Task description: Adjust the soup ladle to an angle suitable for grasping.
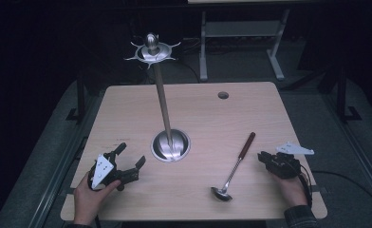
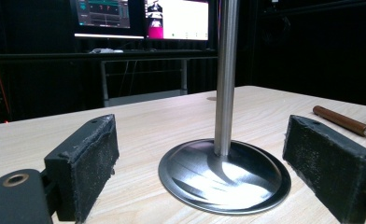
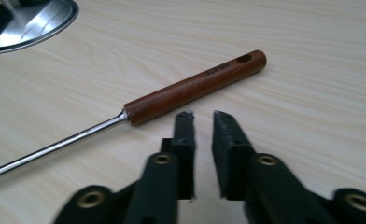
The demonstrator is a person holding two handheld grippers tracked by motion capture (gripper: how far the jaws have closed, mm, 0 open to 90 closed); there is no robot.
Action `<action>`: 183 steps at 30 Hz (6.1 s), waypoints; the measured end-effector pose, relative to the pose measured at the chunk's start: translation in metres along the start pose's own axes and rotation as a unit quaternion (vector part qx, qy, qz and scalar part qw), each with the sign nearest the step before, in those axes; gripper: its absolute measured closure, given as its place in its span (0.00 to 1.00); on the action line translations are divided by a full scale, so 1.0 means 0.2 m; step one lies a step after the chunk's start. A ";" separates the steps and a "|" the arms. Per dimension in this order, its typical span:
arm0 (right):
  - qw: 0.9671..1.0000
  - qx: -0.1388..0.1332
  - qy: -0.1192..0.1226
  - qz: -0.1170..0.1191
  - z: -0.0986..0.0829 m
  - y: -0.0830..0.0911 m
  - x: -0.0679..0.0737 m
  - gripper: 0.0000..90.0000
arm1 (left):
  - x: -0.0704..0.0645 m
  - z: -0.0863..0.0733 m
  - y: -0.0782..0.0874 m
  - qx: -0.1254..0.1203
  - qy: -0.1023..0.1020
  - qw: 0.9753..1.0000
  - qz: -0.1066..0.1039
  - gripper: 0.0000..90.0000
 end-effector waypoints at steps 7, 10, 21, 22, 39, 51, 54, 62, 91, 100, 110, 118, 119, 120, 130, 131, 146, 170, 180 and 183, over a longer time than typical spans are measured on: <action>1.000 -0.019 0.007 -0.001 0.05 -0.06 -0.01 1.00 | 0.00 0.00 0.00 -0.001 0.000 1.000 0.000 0.11; 1.000 -0.020 0.009 -0.005 0.08 -0.08 -0.01 1.00 | 0.00 0.00 0.00 0.000 0.000 1.000 0.000 0.11; 0.999 -0.013 0.002 -0.032 0.14 -0.23 -0.04 1.00 | 0.00 0.00 0.00 -0.001 0.001 1.000 0.000 0.11; 0.999 -0.013 0.002 -0.032 0.14 -0.23 -0.04 1.00 | 0.00 0.00 0.00 -0.001 0.001 1.000 0.000 0.11; 0.999 0.025 0.039 -0.022 0.15 -0.30 0.05 1.00 | 0.00 0.00 0.00 -0.001 0.001 1.000 0.000 0.11; 0.998 0.026 0.062 0.009 0.16 -0.31 0.15 1.00 | 0.00 0.00 0.00 -0.001 0.001 1.000 0.000 0.11; 0.997 0.024 0.065 0.018 0.16 -0.31 0.17 1.00 | 0.00 0.00 0.00 -0.001 0.001 1.000 0.000 0.11; 0.996 0.026 0.077 0.043 0.17 -0.32 0.25 1.00 | 0.00 0.00 0.00 -0.001 0.001 1.000 0.000 0.11; 0.986 0.021 0.118 0.117 0.20 -0.33 0.49 1.00 | 0.00 0.00 0.00 -0.001 0.001 1.000 -0.001 0.11; 0.981 0.025 0.136 0.135 0.20 -0.33 0.55 1.00 | 0.00 0.00 0.00 -0.001 0.002 1.000 -0.001 0.11; 0.977 0.064 0.135 0.152 0.25 -0.19 0.57 1.00 | 0.00 0.00 0.00 -0.001 0.001 1.000 -0.001 0.11; 0.959 0.136 0.153 0.194 0.21 -0.04 0.64 1.00 | 0.00 0.00 0.00 -0.001 0.001 1.000 -0.002 0.11; 0.956 0.144 0.161 0.200 0.21 -0.04 0.66 1.00 | 0.00 0.00 0.00 -0.002 0.000 1.000 -0.002 0.11; 0.955 0.150 0.164 0.198 0.21 -0.04 0.67 1.00 | 0.00 0.00 0.00 -0.002 0.000 1.000 -0.002 0.11; 0.939 0.210 0.202 0.184 0.15 -0.08 0.75 1.00 | 0.00 0.00 0.00 -0.002 0.001 1.000 -0.002 0.11; 0.939 0.212 0.201 0.184 0.15 -0.08 0.75 1.00 | 0.00 0.00 0.00 -0.001 0.000 1.000 -0.002 0.11; 0.937 0.236 0.195 0.168 0.14 -0.09 0.67 1.00 | 0.00 0.00 0.00 -0.001 0.001 1.000 -0.003 0.11; 0.956 0.240 0.126 0.109 0.15 -0.10 0.34 1.00 | 0.00 0.00 0.00 -0.001 0.000 1.000 -0.003 0.11; 0.961 0.239 0.110 0.090 0.15 -0.10 0.23 1.00 | 0.00 0.00 0.00 -0.001 0.001 1.000 -0.003 0.11; 0.962 0.235 0.105 0.087 0.15 -0.10 0.21 1.00 | 0.00 0.00 0.00 -0.001 0.000 1.000 -0.003 0.11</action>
Point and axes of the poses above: each handheld gripper's, and its own axes: y roughly backward along the jaws, z roughly out of its top, x roughly to its left, the point moved 3 cm from there along -y, roughly forward along the jaws, and after that the axes turned 13 degrees about -z, right-handed, at the moved point
